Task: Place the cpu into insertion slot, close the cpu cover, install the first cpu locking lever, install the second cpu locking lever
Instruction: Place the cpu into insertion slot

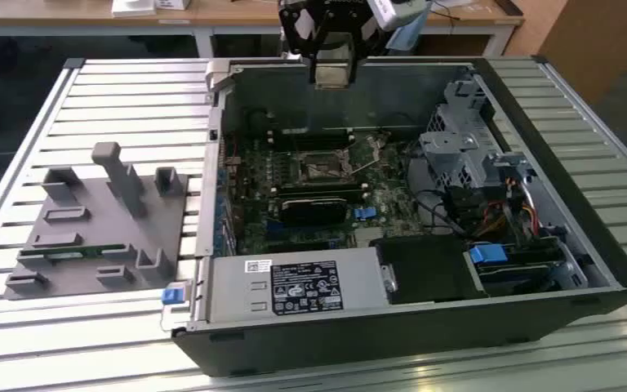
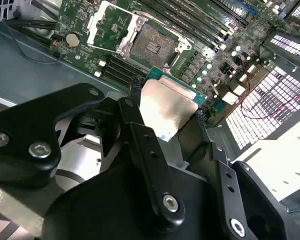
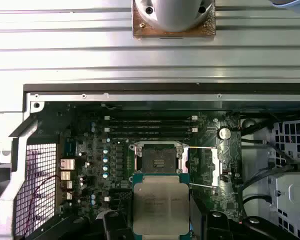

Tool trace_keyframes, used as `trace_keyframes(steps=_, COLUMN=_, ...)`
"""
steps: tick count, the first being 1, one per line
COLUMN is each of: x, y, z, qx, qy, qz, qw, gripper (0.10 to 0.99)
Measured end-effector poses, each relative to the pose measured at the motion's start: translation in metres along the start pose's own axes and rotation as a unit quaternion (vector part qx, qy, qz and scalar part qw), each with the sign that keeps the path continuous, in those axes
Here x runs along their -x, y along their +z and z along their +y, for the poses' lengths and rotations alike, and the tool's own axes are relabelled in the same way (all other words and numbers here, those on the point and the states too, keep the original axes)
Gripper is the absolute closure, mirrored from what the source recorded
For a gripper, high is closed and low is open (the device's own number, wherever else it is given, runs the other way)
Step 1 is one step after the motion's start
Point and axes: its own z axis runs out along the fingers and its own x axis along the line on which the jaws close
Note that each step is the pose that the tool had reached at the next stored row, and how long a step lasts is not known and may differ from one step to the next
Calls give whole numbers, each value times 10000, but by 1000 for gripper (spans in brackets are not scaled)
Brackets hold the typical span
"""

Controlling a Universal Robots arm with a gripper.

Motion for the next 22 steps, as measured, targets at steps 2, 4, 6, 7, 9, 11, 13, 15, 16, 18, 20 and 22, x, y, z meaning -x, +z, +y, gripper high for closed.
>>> trace_keyframes(steps=2, x=0, y=0, z=0, qx=0, qy=0, qz=0, qw=10000, gripper=545)
trace_keyframes(steps=4, x=0, y=0, z=0, qx=0, qy=0, qz=0, qw=10000, gripper=545)
trace_keyframes(steps=6, x=0, y=0, z=0, qx=0, qy=0, qz=0, qw=10000, gripper=545)
trace_keyframes(steps=7, x=0, y=0, z=0, qx=0, qy=2, qz=0, qw=10000, gripper=545)
trace_keyframes(steps=9, x=0, y=0, z=0, qx=1, qy=19, qz=-2, qw=10000, gripper=545)
trace_keyframes(steps=11, x=0, y=0, z=0, qx=1, qy=75, qz=-7, qw=10000, gripper=545)
trace_keyframes(steps=13, x=0, y=0, z=0, qx=3, qy=201, qz=-18, qw=9998, gripper=545)
trace_keyframes(steps=15, x=0, y=2, z=0, qx=7, qy=364, qz=-33, qw=9993, gripper=545)
trace_keyframes(steps=16, x=0, y=2, z=0, qx=8, qy=450, qz=-40, qw=9990, gripper=545)
trace_keyframes(steps=18, x=0, y=4, z=0, qx=11, qy=620, qz=-56, qw=9981, gripper=545)
trace_keyframes(steps=20, x=0, y=6, z=0, qx=14, qy=781, qz=-70, qw=9969, gripper=545)
trace_keyframes(steps=22, x=0, y=7, z=-1, qx=17, qy=939, qz=-84, qw=9955, gripper=545)
